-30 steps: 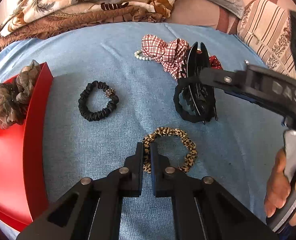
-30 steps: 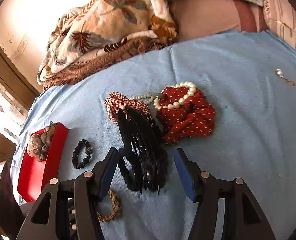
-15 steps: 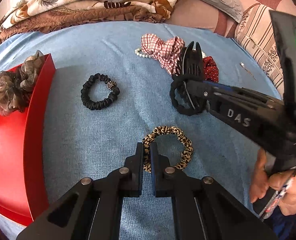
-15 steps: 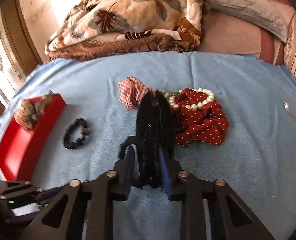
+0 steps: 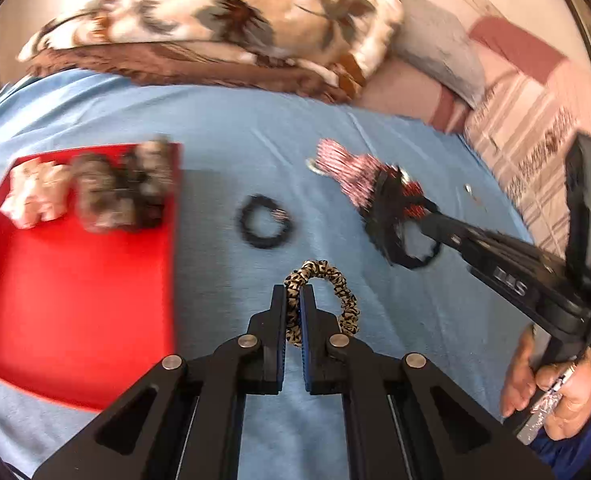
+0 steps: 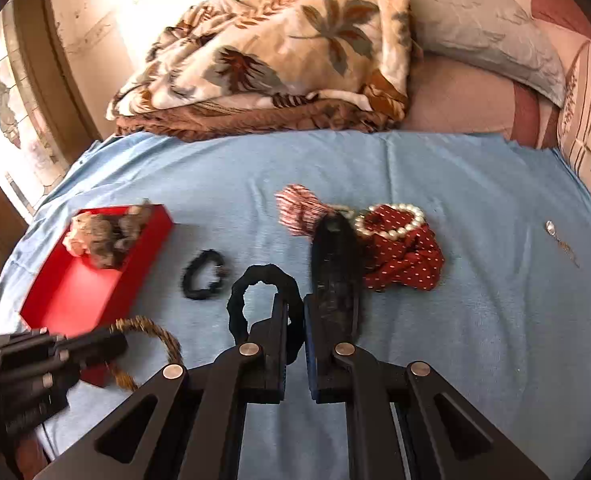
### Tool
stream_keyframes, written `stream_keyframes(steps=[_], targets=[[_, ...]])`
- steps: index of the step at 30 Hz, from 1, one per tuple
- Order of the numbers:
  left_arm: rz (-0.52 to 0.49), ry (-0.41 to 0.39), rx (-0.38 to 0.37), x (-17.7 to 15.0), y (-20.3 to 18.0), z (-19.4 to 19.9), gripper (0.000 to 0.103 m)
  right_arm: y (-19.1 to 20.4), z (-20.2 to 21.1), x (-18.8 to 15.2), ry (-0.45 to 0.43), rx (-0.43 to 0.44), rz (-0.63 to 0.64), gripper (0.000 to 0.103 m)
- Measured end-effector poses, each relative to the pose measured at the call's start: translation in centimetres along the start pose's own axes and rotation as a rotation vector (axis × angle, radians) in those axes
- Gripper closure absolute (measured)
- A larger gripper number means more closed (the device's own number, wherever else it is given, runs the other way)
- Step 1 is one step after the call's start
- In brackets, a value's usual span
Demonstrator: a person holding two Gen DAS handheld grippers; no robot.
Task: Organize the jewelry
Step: 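Carry leopard hair tie with left gripper to tray while right gripper carries black hair tie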
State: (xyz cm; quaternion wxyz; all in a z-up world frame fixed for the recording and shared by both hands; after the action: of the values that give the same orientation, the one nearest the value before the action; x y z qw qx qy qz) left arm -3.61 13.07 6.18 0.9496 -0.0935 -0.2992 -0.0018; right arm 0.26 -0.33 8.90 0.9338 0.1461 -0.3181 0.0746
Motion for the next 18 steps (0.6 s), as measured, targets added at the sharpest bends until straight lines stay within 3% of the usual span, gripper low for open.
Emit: stream_keyframes(steps=[8,12,18], targets=[[0.129,-0.024,0.172,0.4,10.7,2.0,0.097,6.1,0.0,0.5,0.048,0.103,0.002,0.094],[0.199,0.001,0.255,1.1,16.4,1.4,0.097,10.4,-2.3,0.9,0.098,0.174,0.002,0.094],[0.282,0.044,0.295,2.7,22.1,-0.3,0.097,17.2,-7.5,1.1,0.19,0.221,0.059,0.094]])
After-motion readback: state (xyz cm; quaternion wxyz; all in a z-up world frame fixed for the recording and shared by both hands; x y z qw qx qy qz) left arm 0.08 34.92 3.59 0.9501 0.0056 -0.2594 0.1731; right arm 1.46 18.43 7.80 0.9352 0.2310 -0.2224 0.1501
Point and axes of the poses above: each gripper's, at about its wrist camera, not at the fingertips, and z roughly against the way its jaws point, y to its left, x to its top, the point moved 3 cm from there along -z, roughly the way its jaws point, and after that the axes turned 6 degrees about x, right-handed, at the moved point
